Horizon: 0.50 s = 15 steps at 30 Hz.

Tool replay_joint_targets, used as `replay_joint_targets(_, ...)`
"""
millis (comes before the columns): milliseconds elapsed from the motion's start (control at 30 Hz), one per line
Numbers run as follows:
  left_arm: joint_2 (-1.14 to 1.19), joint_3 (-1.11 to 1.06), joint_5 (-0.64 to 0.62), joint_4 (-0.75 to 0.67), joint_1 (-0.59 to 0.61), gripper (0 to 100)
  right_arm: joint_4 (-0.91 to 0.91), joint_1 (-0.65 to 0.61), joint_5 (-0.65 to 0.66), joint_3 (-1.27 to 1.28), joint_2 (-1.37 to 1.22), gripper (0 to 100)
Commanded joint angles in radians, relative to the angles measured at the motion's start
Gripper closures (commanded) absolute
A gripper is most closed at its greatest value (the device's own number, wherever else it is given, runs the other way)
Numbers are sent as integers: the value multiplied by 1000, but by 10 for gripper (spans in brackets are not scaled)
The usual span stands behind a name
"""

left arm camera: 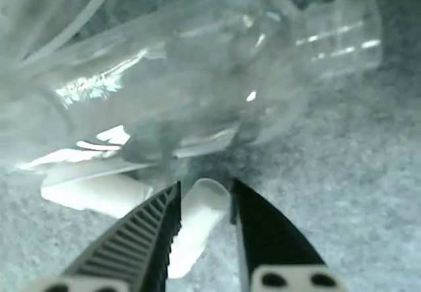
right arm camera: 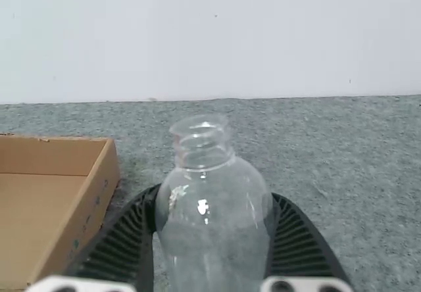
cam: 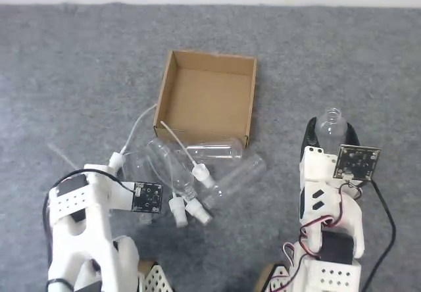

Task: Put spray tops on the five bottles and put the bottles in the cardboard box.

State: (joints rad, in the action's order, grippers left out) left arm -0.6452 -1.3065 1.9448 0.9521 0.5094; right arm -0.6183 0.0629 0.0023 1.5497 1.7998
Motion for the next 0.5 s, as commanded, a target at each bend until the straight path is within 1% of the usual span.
replay_joint_targets(0, 2, 5, -52, -21, 2, 938, 31, -7, 12, -17, 16, 916)
replay_joint_targets(133, -8, 16, -196, -21, -28, 945, 31, -7, 12, -18, 16, 916)
replay_joint_targets(467, -8, 59, -621, -17, -97, 942, 31, -7, 12, -18, 16, 916)
